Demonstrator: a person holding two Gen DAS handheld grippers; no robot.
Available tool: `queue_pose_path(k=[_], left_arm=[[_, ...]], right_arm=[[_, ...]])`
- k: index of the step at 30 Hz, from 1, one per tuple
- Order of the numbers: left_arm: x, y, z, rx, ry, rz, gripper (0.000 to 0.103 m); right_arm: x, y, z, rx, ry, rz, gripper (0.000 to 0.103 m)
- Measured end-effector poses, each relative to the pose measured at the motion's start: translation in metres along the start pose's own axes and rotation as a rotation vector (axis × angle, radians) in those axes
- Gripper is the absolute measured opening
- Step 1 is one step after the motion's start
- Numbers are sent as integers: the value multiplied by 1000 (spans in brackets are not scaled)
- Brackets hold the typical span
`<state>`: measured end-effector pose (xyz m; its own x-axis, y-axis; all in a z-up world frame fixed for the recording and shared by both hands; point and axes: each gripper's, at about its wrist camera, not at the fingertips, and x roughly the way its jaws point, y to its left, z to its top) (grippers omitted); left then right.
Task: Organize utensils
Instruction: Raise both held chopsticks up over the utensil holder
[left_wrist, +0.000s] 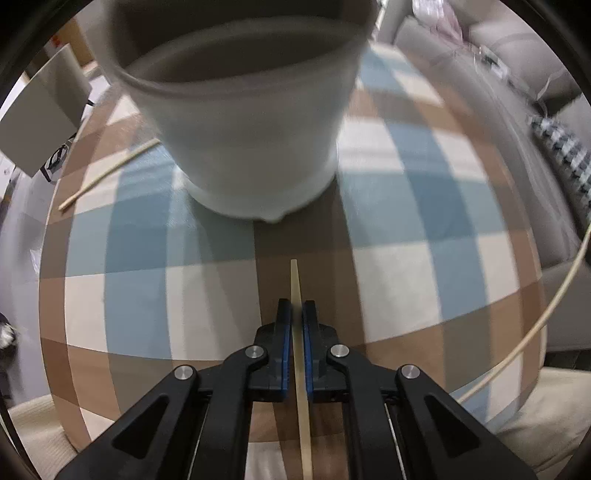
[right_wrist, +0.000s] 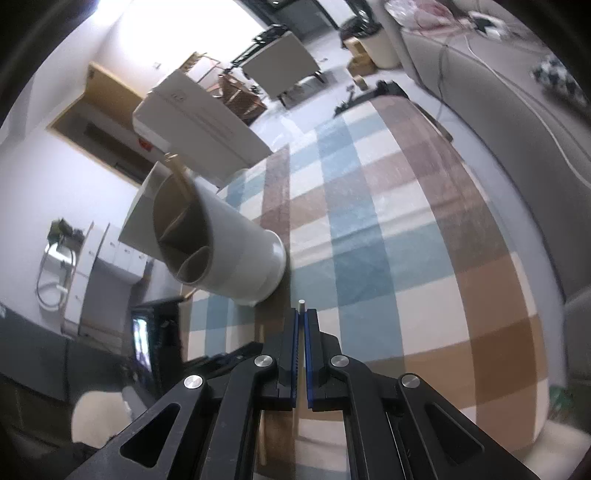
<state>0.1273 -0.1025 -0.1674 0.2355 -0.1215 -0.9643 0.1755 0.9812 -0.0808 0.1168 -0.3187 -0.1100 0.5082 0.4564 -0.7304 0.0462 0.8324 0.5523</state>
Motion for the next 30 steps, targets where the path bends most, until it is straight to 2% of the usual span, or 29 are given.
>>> queue_pose_path(k=[7,13,17,25,30], left_arm=[[-75,18,-11,-20,-228,-88,1],[-104,26,-14,-42,-334,-136,1],[-91,10,1,-33,-350,-140,1],[-104,-2,-2,56,-387,-141,1],[-106,-7,-1,86,-384,-136,1]], right_arm=[[-13,24,-9,-94,-40,0,2],[-19,42,-18,-158,-71,-15,2],[-21,54,-23,-206,-95,-28,2],[-25,70,-29,-254,-122,-45,2],[-27,75,-34,-265,-129,-54,2]])
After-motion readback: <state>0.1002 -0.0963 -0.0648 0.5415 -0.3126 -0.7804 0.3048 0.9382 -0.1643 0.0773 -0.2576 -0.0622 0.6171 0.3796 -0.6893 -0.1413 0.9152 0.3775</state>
